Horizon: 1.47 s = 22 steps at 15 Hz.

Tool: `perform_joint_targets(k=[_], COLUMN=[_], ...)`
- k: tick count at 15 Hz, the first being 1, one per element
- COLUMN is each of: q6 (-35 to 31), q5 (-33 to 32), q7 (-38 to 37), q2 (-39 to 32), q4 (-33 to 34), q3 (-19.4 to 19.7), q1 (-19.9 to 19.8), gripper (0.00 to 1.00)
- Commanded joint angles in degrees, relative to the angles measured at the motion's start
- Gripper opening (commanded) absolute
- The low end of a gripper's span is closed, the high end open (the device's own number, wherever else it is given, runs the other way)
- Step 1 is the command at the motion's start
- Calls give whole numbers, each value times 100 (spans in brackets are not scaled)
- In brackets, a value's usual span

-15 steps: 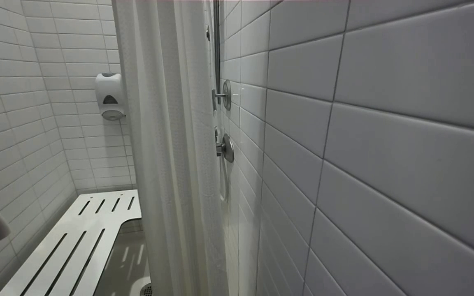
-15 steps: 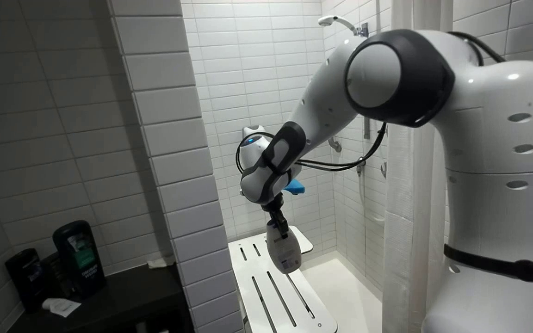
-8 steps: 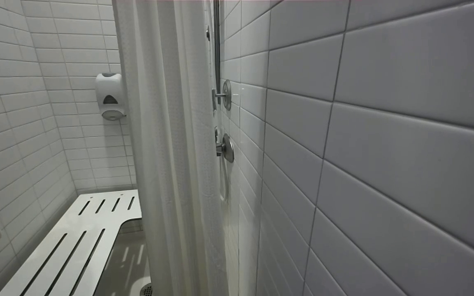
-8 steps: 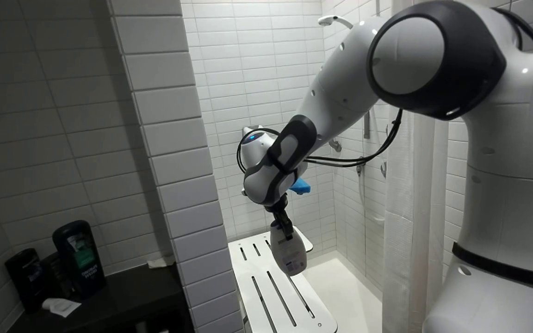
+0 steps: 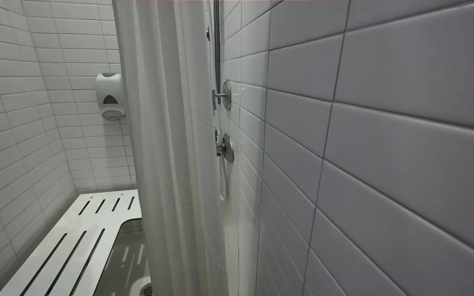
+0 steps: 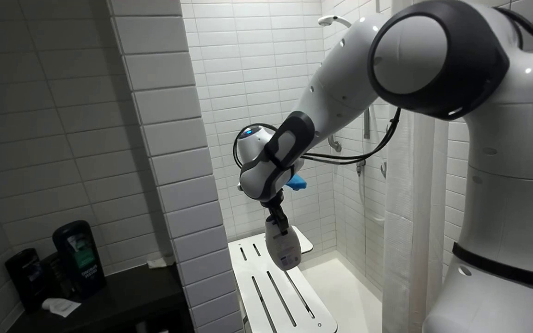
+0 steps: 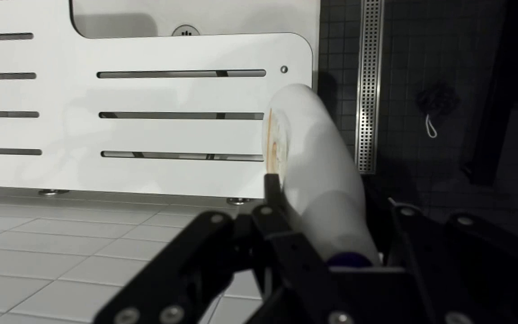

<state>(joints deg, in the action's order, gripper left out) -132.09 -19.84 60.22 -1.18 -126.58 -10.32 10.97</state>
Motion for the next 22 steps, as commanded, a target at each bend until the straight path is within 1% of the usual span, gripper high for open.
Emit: perform_joint_targets(k=[1,6,10,16,22], q6=[160,233,347,565,632], q5=[99,-57,33,254,297], q7=[7,-171,-247,-296,-481], q2=[688,1422,1912,2566,3132], q4=[-82,-264,-474,-1163,-1894], q3=[-110,-192,-156,-138,-149], q1=[72,200,296,540,829], gripper=[19,19,19,19,19])
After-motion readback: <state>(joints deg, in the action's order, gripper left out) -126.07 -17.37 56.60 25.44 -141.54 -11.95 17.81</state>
